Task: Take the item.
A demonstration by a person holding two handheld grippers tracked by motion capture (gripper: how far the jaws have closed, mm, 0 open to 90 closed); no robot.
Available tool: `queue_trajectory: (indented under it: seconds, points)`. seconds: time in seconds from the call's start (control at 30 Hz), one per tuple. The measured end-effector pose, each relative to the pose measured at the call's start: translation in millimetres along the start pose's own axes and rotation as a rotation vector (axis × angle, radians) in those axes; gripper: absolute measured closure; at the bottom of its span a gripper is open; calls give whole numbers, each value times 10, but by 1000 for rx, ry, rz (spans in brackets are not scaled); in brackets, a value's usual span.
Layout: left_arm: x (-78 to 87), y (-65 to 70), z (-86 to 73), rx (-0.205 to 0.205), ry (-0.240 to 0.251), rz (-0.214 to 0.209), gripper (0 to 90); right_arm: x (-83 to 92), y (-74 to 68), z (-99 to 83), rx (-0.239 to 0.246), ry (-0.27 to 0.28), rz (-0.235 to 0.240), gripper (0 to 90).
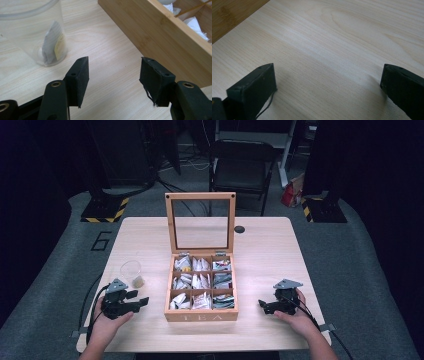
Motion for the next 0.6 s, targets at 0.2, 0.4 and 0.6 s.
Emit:
queue_trajectory:
  seconds: [0.2,0.4,0.6]
  points:
    - [-53,5,-55,-5,-19,-12,403,2,-1,-2,2,-3,2,0]
    - [-117,77,-76,-26,-26,-42,401,0,0,0,1,0,1,0]
    - [-185,110,-88,-50,-29,-43,399,0,0,0,0,0,0,0]
Point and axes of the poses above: each handheld gripper's, and its own axes: x roughly backward along the jaws, z roughly out of its top, y roughly to its right, the point moved 9 cm from there along -x, roughly forward along the jaws, and after that the axes turned 9 degrees about -x, right-handed, at the moved point
